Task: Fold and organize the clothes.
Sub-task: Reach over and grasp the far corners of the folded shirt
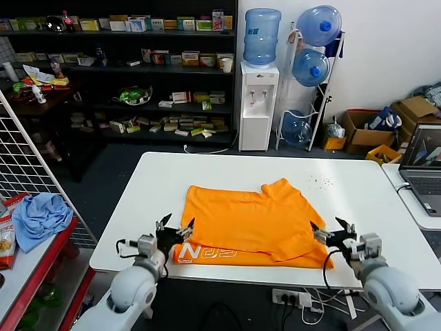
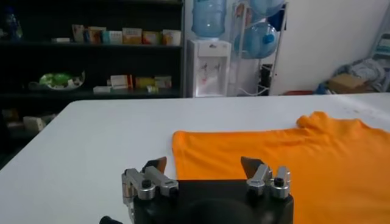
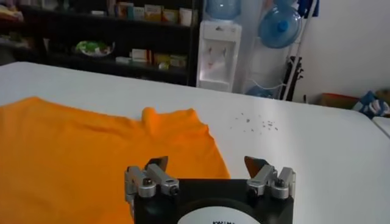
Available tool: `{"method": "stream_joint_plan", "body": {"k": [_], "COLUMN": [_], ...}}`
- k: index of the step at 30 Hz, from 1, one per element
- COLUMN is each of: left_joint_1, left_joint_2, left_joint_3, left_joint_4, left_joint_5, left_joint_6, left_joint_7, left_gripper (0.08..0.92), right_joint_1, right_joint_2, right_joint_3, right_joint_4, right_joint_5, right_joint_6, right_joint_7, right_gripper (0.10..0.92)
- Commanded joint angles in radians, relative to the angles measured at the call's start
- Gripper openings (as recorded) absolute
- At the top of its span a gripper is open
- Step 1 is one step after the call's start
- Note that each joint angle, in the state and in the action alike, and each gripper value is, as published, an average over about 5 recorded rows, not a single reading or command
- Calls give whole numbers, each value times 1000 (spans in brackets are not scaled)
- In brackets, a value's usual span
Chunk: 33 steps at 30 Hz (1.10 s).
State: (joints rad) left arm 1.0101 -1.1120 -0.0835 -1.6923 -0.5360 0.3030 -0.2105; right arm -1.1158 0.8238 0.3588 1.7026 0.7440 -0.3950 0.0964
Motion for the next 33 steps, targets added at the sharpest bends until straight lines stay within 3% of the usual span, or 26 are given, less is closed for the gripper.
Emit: {"method": "stream_joint_plan", "body": {"k": [1,6,13,30,33], "left_joint_1": [-409,-492,-546,-540,-534], "left_joint_2": [-122,-193,-242,-264,-256], "left_joint_3": [150,158,148,109,110], "left_joint_4": [438,581,685,770,763], "left_joint_5": [-36,-33,-9,39,36], "left_joint_6": [5,6,12,13,14], "left_joint_7": [6,15,33,58,62], "left_gripper": [823,823,823,823,822], "right_joint_1": [401,502,579,590,590], "right_joint_2": [60,116,211,315,325], "right_joint_3": [-140,-173,-189,-182,-189], "right_joint_4": [-353,-503,-672,-811,-814], "right_joint_5": [65,22,-44,-144,-157], "right_joint_6": [-84,-88,-63,-3,15], "right_joint_7": [-136,-204,-256,-315,-309], "right_gripper": [823,823,823,819,780]}}
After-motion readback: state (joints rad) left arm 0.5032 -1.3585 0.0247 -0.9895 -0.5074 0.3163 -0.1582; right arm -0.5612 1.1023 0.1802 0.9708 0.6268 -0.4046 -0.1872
